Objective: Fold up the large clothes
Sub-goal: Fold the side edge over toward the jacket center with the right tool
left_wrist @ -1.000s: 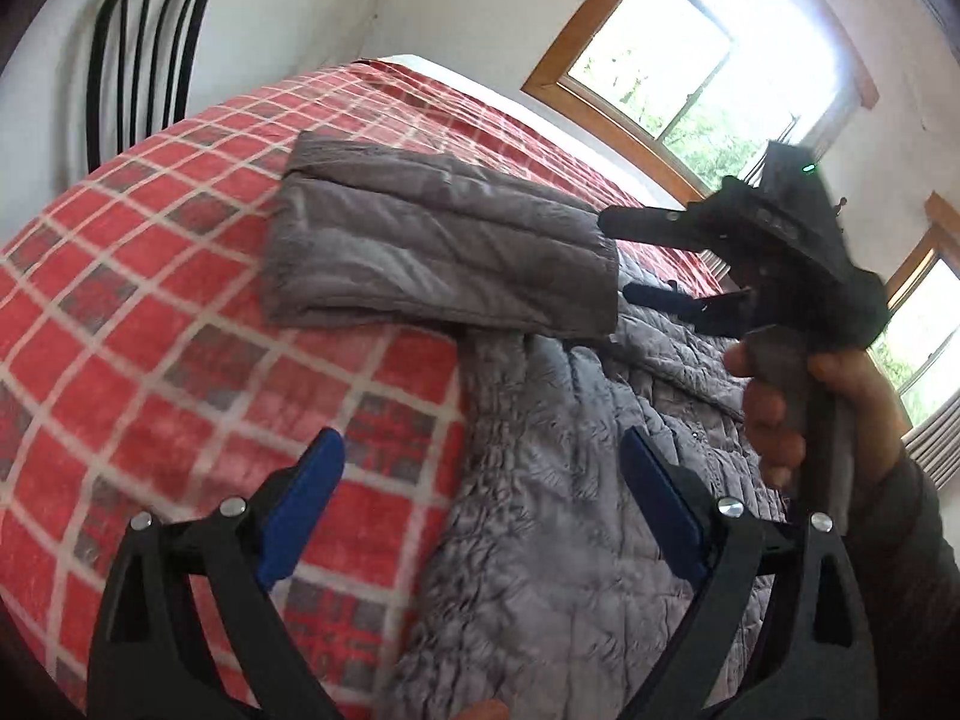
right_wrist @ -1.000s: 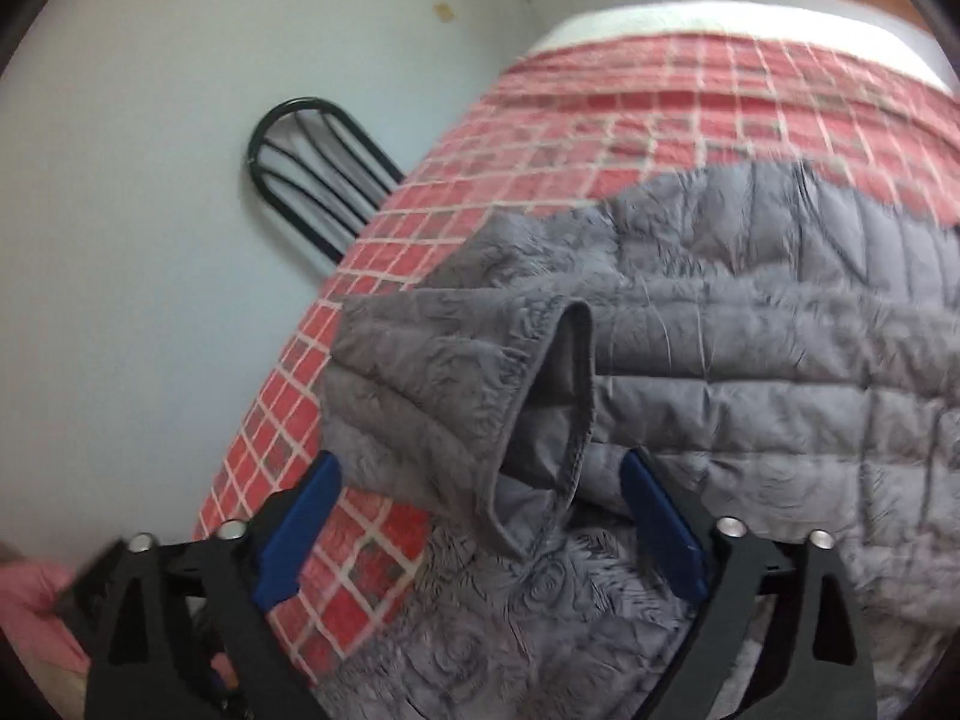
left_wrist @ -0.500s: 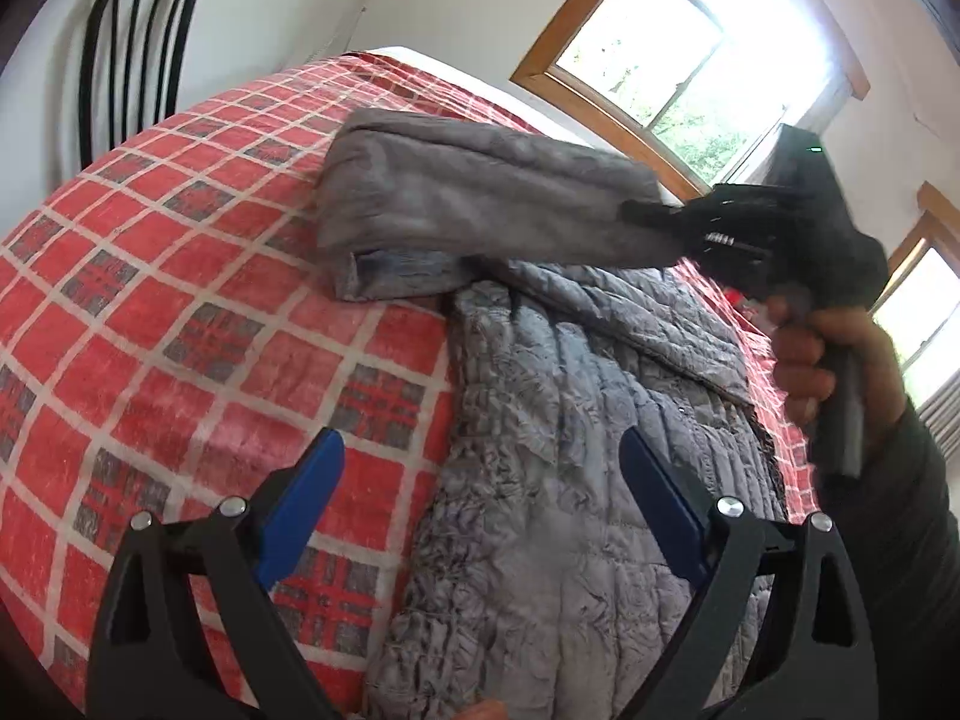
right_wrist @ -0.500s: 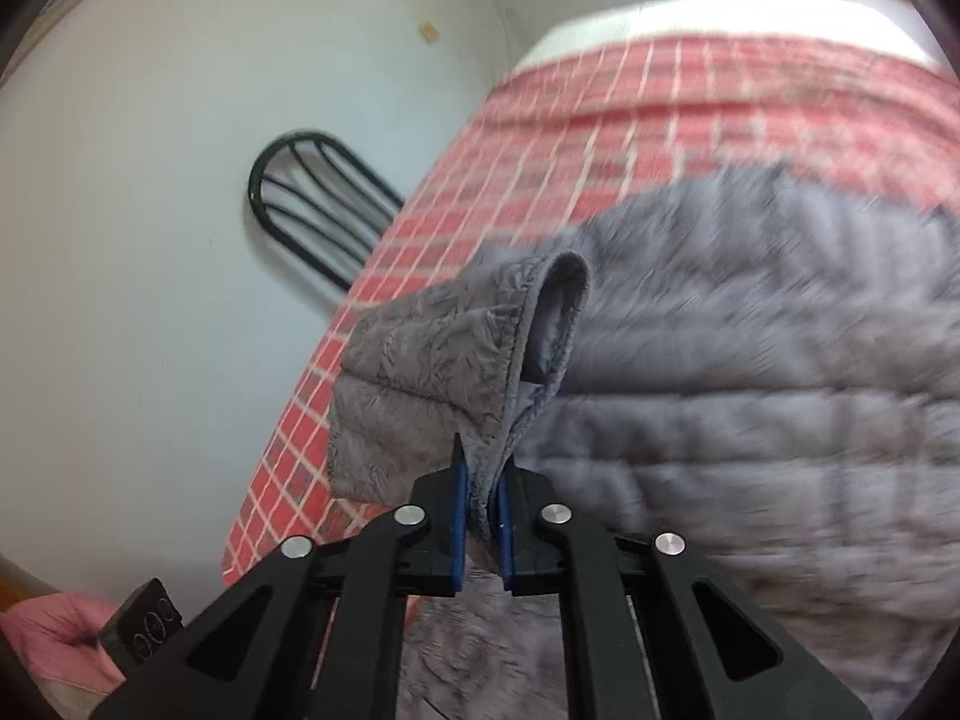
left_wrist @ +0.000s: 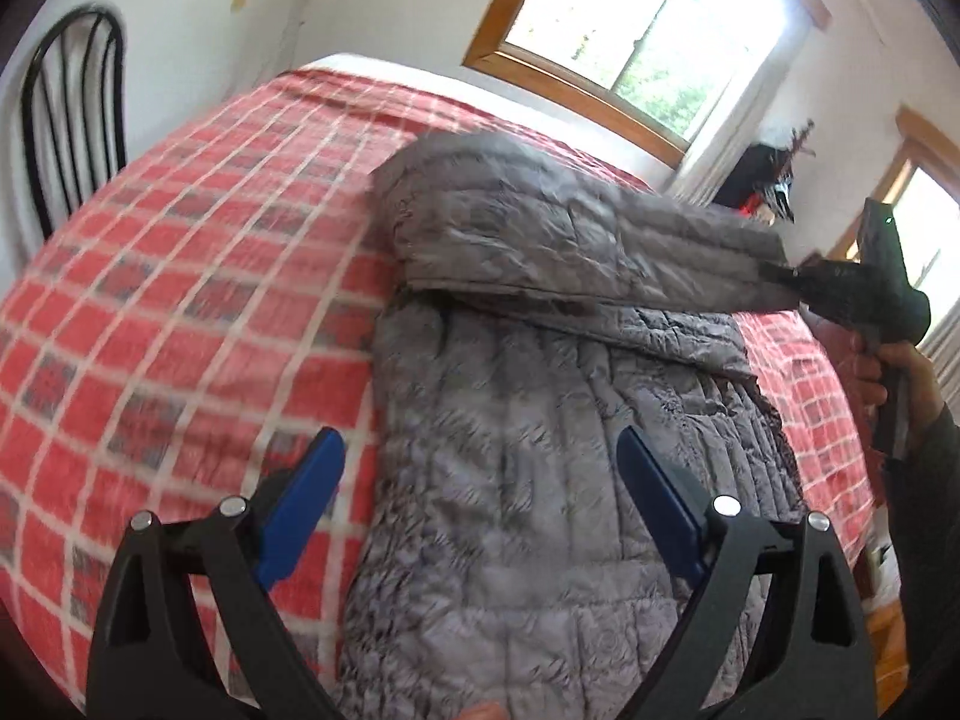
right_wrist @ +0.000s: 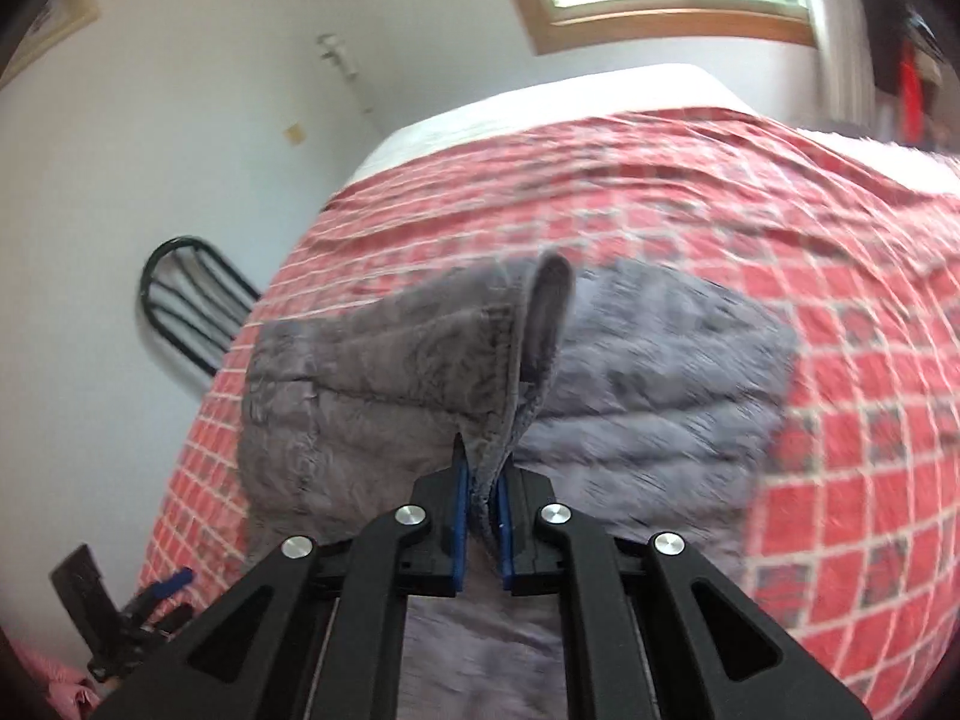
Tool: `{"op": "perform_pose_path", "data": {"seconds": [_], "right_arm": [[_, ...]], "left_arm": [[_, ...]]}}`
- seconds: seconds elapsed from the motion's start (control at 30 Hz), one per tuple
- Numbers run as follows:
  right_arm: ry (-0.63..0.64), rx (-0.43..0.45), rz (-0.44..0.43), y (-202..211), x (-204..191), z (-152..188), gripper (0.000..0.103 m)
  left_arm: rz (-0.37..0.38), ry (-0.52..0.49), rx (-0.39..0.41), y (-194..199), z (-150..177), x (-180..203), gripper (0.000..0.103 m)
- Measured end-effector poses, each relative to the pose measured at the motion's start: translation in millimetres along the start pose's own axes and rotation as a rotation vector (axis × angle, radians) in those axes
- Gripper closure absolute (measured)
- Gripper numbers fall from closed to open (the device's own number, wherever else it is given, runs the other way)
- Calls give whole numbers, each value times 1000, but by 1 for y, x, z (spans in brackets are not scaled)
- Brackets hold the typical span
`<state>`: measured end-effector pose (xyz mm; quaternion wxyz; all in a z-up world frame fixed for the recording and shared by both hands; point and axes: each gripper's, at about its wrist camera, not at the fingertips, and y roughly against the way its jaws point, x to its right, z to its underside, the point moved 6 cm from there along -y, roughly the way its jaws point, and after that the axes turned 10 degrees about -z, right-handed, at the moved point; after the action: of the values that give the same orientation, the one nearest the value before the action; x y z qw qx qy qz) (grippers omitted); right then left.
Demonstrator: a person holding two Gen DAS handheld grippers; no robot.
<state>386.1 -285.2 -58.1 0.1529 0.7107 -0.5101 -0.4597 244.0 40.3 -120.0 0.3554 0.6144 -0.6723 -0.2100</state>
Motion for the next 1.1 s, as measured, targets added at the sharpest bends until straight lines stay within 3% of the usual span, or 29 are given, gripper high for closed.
{"op": "perform_pose_path", "data": {"seconds": [0.33, 0.4, 0.5, 0.57, 0.67, 0.77, 0.87, 0.97, 1.03, 1.1], "right_arm": [[-89, -27, 8, -9, 72, 30, 94], [-103, -31, 13, -13, 80, 36, 89], [-104, -37, 24, -16, 86, 41, 63], [-81, -11, 26, -4, 85, 38, 59], [-53, 72, 28, 23, 78, 25, 59], [-3, 120, -27, 40, 56, 15, 60], [29, 51, -46, 19, 46, 19, 60], [6, -47, -20, -18, 62, 33, 62], [-34, -88, -5, -35, 81, 42, 65], [-51, -98, -23, -43, 93, 48, 74]], "left_arm": [[-31, -119, -22, -17, -19, 40, 13], [-31, -139, -32, -18, -23, 43, 13], [-19, -142, -43, -18, -35, 43, 13], [-35, -160, -25, -17, -55, 43, 12], [-64, -164, 19, -25, -88, 42, 11], [-29, -143, 21, -50, -120, 46, 11], [-17, -141, -28, -90, -134, 49, 11], [-7, -111, -149, -139, -129, 47, 14], [-22, -110, -219, -167, -119, 43, 14], [-39, -117, -234, -183, -111, 38, 12]]}}
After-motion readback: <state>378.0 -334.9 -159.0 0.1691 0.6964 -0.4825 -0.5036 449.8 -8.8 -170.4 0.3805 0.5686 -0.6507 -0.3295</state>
